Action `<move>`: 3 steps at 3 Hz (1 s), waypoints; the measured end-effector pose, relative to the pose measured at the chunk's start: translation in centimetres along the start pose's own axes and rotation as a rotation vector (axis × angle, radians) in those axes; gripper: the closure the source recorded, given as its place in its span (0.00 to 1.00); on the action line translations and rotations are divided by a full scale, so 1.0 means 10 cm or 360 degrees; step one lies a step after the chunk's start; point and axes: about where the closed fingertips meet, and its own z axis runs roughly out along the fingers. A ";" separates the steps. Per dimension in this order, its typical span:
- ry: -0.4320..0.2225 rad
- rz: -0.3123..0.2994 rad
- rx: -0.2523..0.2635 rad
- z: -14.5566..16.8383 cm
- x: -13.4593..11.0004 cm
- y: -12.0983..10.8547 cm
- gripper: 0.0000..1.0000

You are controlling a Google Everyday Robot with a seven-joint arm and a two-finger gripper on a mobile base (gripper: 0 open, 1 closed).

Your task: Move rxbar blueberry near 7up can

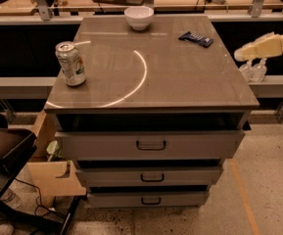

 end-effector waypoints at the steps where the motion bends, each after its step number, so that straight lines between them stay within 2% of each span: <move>1: -0.0071 0.0003 0.0096 0.00 -0.12 -0.17 0.00; 2: -0.0071 0.0003 0.0096 0.00 -0.12 -0.17 0.00; 3: -0.0147 0.0058 0.0101 0.47 -0.17 -0.20 0.00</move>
Offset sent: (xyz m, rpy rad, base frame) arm 0.0134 -0.0102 0.0146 0.0091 -0.0650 -0.0405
